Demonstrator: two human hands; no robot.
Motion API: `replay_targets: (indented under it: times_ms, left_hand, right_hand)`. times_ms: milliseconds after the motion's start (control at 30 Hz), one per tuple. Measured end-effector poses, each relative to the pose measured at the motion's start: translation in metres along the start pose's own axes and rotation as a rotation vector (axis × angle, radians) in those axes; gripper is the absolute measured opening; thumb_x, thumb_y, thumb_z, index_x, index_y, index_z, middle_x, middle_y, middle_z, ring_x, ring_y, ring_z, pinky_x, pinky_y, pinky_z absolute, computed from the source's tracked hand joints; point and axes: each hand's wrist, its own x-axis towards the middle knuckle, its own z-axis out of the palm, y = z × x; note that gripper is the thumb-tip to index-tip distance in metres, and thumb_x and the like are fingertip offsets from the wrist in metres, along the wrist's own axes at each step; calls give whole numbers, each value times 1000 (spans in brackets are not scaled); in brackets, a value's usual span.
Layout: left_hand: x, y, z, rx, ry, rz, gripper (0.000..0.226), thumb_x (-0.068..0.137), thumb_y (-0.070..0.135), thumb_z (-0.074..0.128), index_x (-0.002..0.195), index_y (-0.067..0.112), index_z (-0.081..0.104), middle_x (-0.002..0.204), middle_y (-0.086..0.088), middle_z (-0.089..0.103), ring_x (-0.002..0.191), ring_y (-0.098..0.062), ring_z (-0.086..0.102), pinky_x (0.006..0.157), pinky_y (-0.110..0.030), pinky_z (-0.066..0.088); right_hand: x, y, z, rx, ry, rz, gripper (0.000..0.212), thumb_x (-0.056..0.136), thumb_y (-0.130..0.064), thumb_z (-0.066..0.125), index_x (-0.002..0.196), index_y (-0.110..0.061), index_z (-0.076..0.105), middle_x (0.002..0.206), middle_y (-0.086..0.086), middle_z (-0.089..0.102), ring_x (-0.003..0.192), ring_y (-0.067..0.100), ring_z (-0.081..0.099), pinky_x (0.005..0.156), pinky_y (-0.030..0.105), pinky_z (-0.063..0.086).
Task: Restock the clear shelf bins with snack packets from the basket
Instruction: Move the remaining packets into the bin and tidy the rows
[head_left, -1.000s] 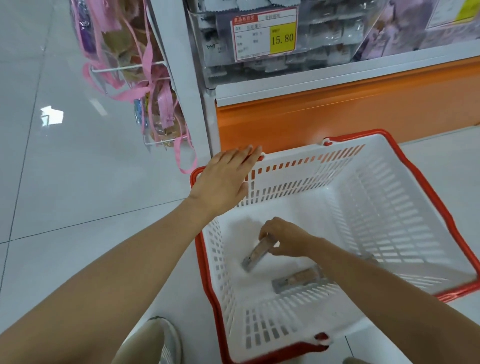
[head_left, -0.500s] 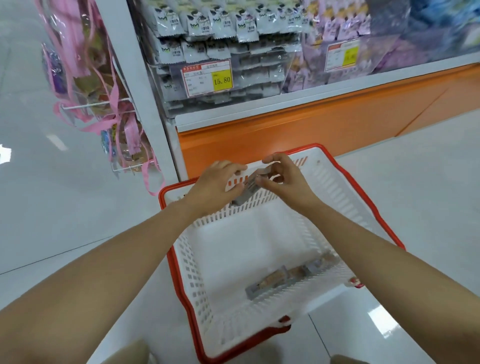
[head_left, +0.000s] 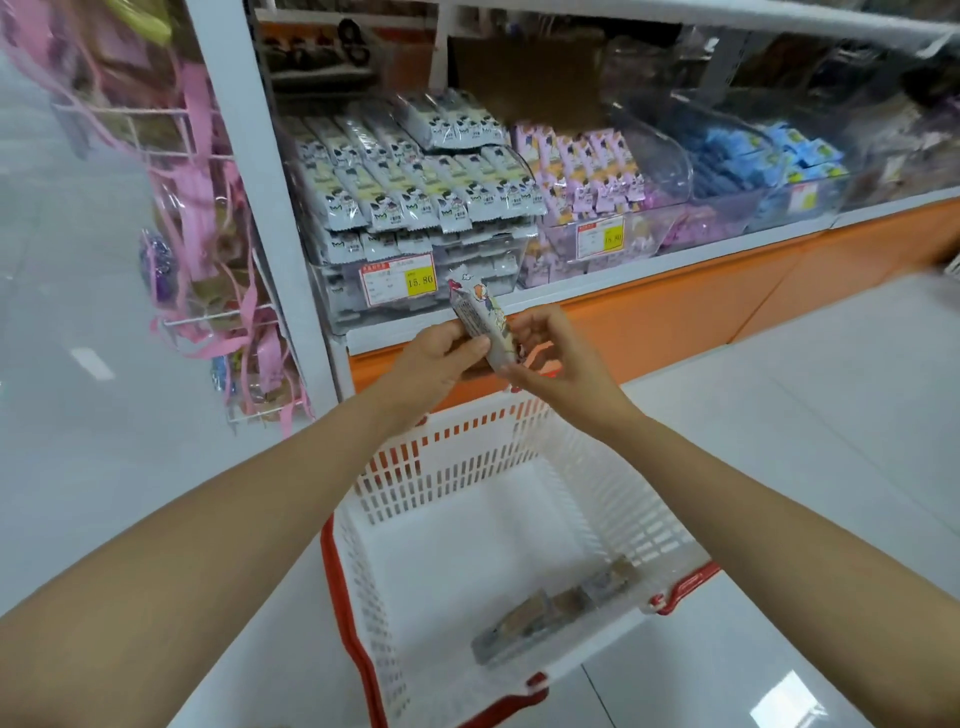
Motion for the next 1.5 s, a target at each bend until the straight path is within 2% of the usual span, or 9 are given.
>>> replay_targets:
  times_ms: [100,200,300,500,600,833,967,1200,1500]
  left_hand:
    - [-2,18,0,172,110,125,19,101,17,52,114,15,65,106,-2,73,99,-15,69,97,-42,52]
    - [-5,40,-8,540,442,441,21,97,19,50,107,18,69,92,1,71,82,-15,65,78,-42,55]
    - [-4,61,-28,941,708,753,21,88,14,50,101,13,66,98,-2,62,99,-20,53,89,-37,44]
    - [5,65,-71,1444,650,517,55,92,26,50,145,13,42,153,-10,38,146,-31,22,122,-47,7]
    - [7,59,-78,1476,579,427,63,96,32,48,152,13,30,156,-10,34,146,-30,23,121,-46,9]
    - [10,56,-77,1475,586,430,64,92,32,50,150,12,34,151,-10,40,142,-30,30,121,-47,19]
    - [12,56,-81,1466,577,451,64,90,30,56,148,10,39,148,-12,44,139,-32,36,119,-48,24]
    - [12,56,-85,1462,569,460,64,88,29,57,147,10,40,147,-11,45,138,-32,37,117,-48,26]
    - [0,55,-71,1470,598,585,67,88,25,49,150,7,32,153,-12,36,143,-30,28,120,-50,18]
  right_hand:
    - [6,-19,-11,-23,50,-67,32,84,-6,73,105,-23,56,97,-3,57,80,7,53,70,30,49]
    - [17,-41,-23,-1,145,-121,32,84,-4,73,101,-27,57,99,-2,60,83,9,54,71,29,47]
    - [34,-64,-35,-18,178,-158,28,86,-5,70,102,-24,58,99,-3,59,84,9,53,74,28,47]
    - [95,-93,-36,-193,248,-181,21,87,-15,70,105,-24,64,103,-2,63,91,14,57,74,22,48]
    - [131,-96,-26,-276,282,-155,20,86,-20,71,106,-19,68,101,-4,64,88,11,57,76,22,47]
    - [199,-103,0,-506,284,-147,25,85,-24,72,109,-17,70,98,4,67,84,15,60,81,36,54]
    - [224,-103,15,-564,271,-160,26,87,-24,71,111,-14,70,104,5,67,84,10,56,82,30,52]
    - [237,-101,32,-665,209,-116,25,86,-23,73,109,-12,72,114,12,58,101,24,57,92,37,49]
    - [187,-103,5,-422,172,-276,14,90,-22,67,103,-18,72,98,-3,58,84,4,54,74,14,42]
